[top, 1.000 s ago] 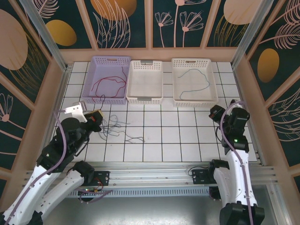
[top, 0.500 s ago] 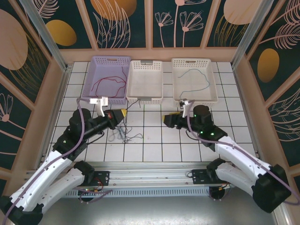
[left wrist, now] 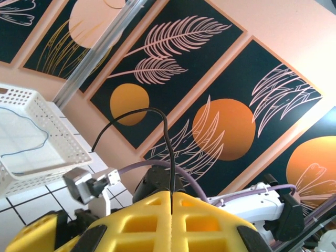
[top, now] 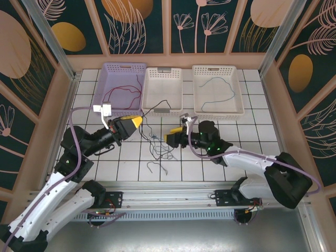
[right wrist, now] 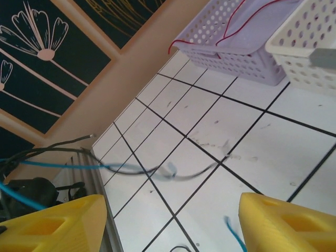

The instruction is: Untangle the cables

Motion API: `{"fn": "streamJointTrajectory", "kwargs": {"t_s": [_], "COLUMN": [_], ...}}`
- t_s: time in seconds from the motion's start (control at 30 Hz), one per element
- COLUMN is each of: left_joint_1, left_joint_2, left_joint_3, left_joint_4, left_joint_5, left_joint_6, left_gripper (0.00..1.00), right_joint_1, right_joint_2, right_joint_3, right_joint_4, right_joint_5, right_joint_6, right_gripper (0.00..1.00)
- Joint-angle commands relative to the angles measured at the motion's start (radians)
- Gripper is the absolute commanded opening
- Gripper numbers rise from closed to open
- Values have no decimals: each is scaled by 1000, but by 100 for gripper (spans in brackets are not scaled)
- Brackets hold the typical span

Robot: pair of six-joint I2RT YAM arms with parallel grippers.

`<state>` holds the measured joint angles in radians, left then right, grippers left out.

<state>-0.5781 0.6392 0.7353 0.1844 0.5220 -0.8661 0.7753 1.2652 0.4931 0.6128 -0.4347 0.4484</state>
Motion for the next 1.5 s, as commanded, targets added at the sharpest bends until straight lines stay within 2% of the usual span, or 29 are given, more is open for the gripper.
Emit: {"fn": "streamJointTrajectory", "kwargs": {"t_s": [0.0, 0.13, 0.3, 0.6, 0.73, 0.9, 1.1, 1.47], "left_joint_1": [1, 2, 1, 1, 1, 1, 1, 1], "left_joint_2": [3, 10, 12, 1, 2, 11, 6, 2], "left_joint_3": [-18, -14, -17, -23, -28, -32, -33, -47], "left_joint_4": [86, 90, 81, 32, 35, 58, 51, 60], "left_joint_5": [36, 34, 34, 15, 16, 20, 21, 16], "left_joint_6": [-33, -32, -27, -1, 2, -8, -10, -13], "left_gripper": [0, 0, 0, 0, 0, 0, 0, 0], "right_joint_1": [39, 101, 104, 99, 101, 124, 153, 179], "right_joint_2": [39, 80, 49, -91, -146, -93, 19, 107], "right_joint_3": [31, 30, -19, -42, -70, -67, -19, 13], "right_joint_4": [123, 172, 226, 112, 113, 159, 213, 293], "right_joint_5": [16, 1, -22, -35, -42, -70, -91, -114], "right_joint_6": [-34, -49, -36, -27, -11, 19, 35, 67], "right_gripper": [68, 68, 68, 69, 69, 69, 64, 55]}}
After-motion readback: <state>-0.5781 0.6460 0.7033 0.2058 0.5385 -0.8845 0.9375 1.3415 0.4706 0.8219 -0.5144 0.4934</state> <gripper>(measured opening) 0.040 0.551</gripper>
